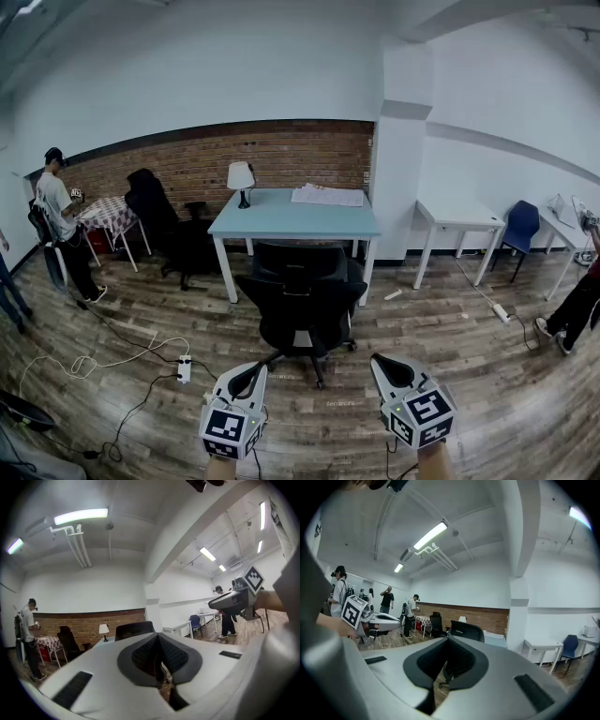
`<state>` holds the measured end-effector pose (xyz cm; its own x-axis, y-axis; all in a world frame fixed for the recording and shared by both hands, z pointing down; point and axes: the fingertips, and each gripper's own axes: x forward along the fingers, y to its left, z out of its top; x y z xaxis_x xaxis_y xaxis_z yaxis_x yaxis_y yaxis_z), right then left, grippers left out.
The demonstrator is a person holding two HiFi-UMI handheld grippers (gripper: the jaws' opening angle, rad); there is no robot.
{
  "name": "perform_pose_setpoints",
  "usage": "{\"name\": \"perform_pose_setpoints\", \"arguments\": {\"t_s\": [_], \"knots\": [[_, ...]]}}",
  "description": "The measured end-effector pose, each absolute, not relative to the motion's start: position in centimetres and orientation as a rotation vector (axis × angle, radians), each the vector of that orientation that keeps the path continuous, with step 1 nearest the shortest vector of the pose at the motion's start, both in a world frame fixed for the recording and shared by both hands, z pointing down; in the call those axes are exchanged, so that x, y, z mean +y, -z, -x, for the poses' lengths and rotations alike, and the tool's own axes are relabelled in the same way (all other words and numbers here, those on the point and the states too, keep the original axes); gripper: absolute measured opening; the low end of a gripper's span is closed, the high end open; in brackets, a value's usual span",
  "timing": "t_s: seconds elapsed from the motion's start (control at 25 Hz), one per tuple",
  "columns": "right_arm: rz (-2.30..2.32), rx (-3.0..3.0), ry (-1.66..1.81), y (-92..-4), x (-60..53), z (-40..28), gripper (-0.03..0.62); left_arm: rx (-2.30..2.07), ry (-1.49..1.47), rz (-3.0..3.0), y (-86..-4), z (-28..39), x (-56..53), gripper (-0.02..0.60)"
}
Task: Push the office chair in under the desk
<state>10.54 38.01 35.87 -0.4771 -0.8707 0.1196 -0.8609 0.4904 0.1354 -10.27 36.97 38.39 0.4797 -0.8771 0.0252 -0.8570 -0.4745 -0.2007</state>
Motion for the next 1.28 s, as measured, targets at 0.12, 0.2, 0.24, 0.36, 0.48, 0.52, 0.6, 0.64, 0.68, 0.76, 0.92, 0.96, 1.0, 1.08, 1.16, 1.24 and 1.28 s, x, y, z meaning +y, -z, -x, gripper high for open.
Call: {"name": "perform_pose_setpoints", "arguments": {"t_s": [0.12, 0.2, 0.24, 0.36, 0.48, 0.52, 0.6, 0.64, 0.68, 0.76, 0.92, 0.96, 1.0, 1.08, 1.16, 1.24, 1.28], "knots": [[-1.503, -2.561, 0.081, -35.9, 38.0, -10.7, 0.017, 1.514, 0.197, 2.56, -38.5, 10.1, 37.0, 0.017], [-1.525, -2.575, 0.068, -35.8, 38.1, -11.1, 0.017, 1.515, 0.2, 2.561, -38.6, 9.8, 37.1, 0.016], [-1.537, -2.587, 0.059, -35.7, 38.1, -11.3, 0.017, 1.514, 0.202, 2.56, -38.6, 9.7, 37.2, 0.017], [-1.543, -2.608, 0.066, -35.4, 38.3, -11.8, 0.018, 1.511, 0.207, 2.56, -38.6, 9.2, 37.5, 0.017], [-1.525, -2.609, 0.102, -35.3, 38.3, -12.2, 0.019, 1.506, 0.211, 2.555, -38.6, 8.6, 37.5, 0.017], [-1.519, -2.614, 0.106, -35.2, 38.3, -12.3, 0.018, 1.507, 0.21, 2.552, -38.5, 8.4, 37.5, 0.017], [-1.504, -2.628, 0.107, -35.0, 38.2, -12.6, 0.018, 1.509, 0.21, 2.547, -38.4, 8.0, 37.3, 0.017], [-1.498, -2.632, 0.106, -35.0, 38.2, -12.9, 0.018, 1.511, 0.21, 2.545, -38.4, 7.7, 37.2, 0.016], [-1.494, -2.633, 0.105, -35.0, 38.1, -13.2, 0.018, 1.513, 0.21, 2.544, -38.4, 7.5, 37.1, 0.017], [-1.497, -2.622, 0.108, -35.1, 38.1, -13.9, 0.018, 1.522, 0.208, 2.539, -38.4, 6.9, 37.2, 0.017], [-1.488, -2.615, 0.127, -35.4, 38.4, -15.0, 0.018, 1.533, 0.21, 2.528, -38.6, 5.8, 37.7, 0.017], [-1.476, -2.625, 0.126, -35.4, 38.4, -15.1, 0.018, 1.537, 0.211, 2.526, -38.6, 5.7, 37.8, 0.017], [-1.464, -2.633, 0.123, -35.4, 38.2, -15.0, 0.018, 1.543, 0.211, 2.525, -38.6, 5.6, 37.7, 0.017], [-1.442, -2.646, 0.112, -35.4, 37.8, -14.8, 0.018, 1.555, 0.215, 2.526, -38.8, 5.6, 37.5, 0.017], [-1.425, -2.659, 0.098, -35.6, 37.5, -14.8, 0.018, 1.562, 0.225, 2.529, -39.1, 5.5, 37.2, 0.017], [-1.419, -2.672, 0.085, -35.8, 37.0, -14.9, 0.018, 1.566, 0.229, 2.53, -39.4, 5.3, 36.6, 0.017], [-1.417, -2.677, 0.078, -35.9, 36.7, -15.0, 0.018, 1.569, 0.228, 2.53, -39.5, 5.3, 36.2, 0.017]]}}
